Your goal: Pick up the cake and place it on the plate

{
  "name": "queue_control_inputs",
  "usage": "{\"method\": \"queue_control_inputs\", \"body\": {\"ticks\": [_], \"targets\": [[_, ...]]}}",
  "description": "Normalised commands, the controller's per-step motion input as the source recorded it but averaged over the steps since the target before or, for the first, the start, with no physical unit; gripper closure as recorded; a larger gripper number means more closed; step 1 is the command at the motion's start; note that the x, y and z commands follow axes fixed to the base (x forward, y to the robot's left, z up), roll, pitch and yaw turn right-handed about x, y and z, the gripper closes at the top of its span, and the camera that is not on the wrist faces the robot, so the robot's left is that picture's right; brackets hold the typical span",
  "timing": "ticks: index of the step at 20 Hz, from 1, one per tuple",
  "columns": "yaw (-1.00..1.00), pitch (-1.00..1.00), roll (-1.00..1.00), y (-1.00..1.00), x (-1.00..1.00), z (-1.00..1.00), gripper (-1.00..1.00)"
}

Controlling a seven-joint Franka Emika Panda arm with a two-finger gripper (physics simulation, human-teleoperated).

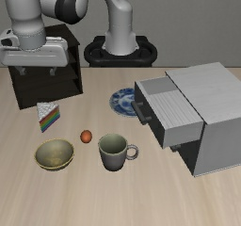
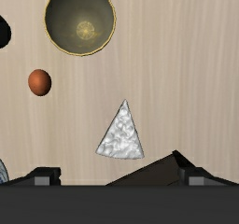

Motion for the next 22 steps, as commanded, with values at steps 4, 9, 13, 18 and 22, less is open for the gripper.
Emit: {"method": "queue_control_inputs", "body": {"ticks": [4, 9, 13, 18, 22], "targets": [[0.0, 0.0, 0.0, 0.0, 0.0, -1.0, -1.0], [0.0, 0.0, 0.0, 0.0, 0.0, -1.0, -1.0], [0.0, 0.0, 0.0, 0.0, 0.0, -1.0, -1.0], [0.0, 0.0, 0.0, 0.0, -0.6, -0.4, -1.0], [0.0, 0.0, 0.0, 0.0, -0.25, -0.75, -1.0]]}}
